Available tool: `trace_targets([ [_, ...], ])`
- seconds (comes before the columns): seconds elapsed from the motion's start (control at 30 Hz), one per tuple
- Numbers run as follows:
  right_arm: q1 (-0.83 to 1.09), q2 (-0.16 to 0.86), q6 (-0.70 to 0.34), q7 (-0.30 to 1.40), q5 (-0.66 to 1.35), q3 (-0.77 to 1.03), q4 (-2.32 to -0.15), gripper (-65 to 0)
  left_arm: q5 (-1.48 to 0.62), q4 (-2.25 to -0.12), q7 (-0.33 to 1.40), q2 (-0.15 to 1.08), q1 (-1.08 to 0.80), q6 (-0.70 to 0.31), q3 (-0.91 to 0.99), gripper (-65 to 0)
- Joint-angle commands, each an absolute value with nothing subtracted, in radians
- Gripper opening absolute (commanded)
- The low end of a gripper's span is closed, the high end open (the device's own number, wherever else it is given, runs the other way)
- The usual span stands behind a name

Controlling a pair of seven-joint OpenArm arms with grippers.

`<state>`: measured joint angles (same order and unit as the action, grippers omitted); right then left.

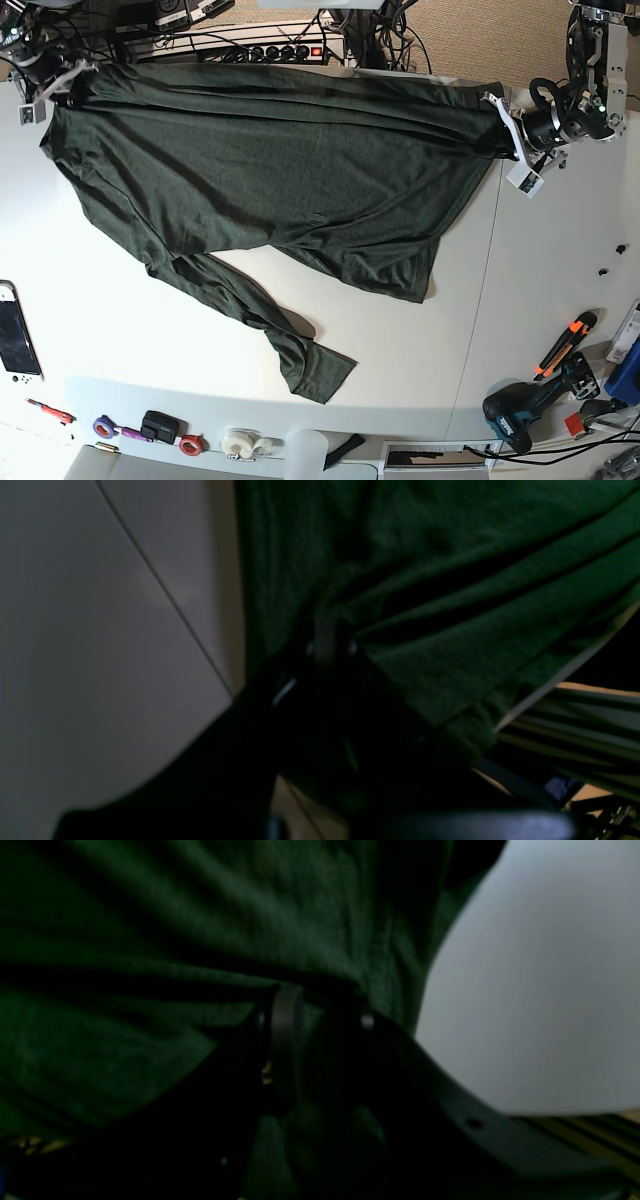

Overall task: Layout the t-shirt on the table in an organized manner, then fold the t-shirt properly
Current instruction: 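Drag the held shirt edge away from the hem with both grippers, then release the shirt edge and raise both grippers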

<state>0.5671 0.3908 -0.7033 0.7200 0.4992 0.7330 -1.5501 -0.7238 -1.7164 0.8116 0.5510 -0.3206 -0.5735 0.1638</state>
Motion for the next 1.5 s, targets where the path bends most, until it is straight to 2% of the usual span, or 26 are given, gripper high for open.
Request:
trace_targets([
  [0.0, 0.558, 0.408, -0.698, 0.708, 0.522, 0.741, -1.560, -49.5, -0.739, -1.729, 0.793, 0.565, -0.315, -0.574, 0.170, -65.0],
  [0.27, 0.459, 0.408, -0.698, 0.727, 0.535, 0.741, -1.560, -49.5, -0.774, -1.729, 0.791, 0.566, -0.312, -0.583, 0.170, -65.0],
  [0.4, 0.445, 0.408, -0.698, 0.727, 0.548, 0.741, -1.560, -49.5, -0.802, -1.729, 0.785, 0.566, -0.312, -0.629, 0.170, -62.7],
  [0.73, 0.362, 0.408, -0.698, 0.727, 0.595, 0.742, -1.560, -49.5, -0.870, -1.729, 0.785, 0.565, -0.162, -0.648, 0.170, -44.9],
  [0.9, 0.252, 0.407, -0.698, 0.727, 0.594, 0.741, -1.560, -49.5, -0.857, -1.729, 0.694, 0.564, -0.081, -0.569, 0.170, -44.7],
  [1.03, 0.161, 0.407, -0.698, 0.734, 0.594, 0.741, -1.560, -49.5, -0.756, -1.700, 0.650, 0.535, -0.002, -0.418, 0.170, -44.7],
  [1.17, 0.099, 0.400, -0.698, 0.763, 0.589, 0.741, -1.560, -49.5, -0.789, -1.505, 0.702, 0.501, 0.139, -0.379, 0.166, -44.2],
  [1.37, 0.075, 0.356, -0.698, 0.768, 0.582, 0.739, -1.556, -49.5, -1.015, -1.034, 0.861, 0.465, 0.403, -0.500, 0.166, -34.5],
  [1.47, 0.075, 0.333, -0.698, 0.770, 0.580, 0.739, -1.556, -49.5, -1.064, -0.847, 0.883, 0.445, 0.496, -0.543, 0.166, -34.0],
])
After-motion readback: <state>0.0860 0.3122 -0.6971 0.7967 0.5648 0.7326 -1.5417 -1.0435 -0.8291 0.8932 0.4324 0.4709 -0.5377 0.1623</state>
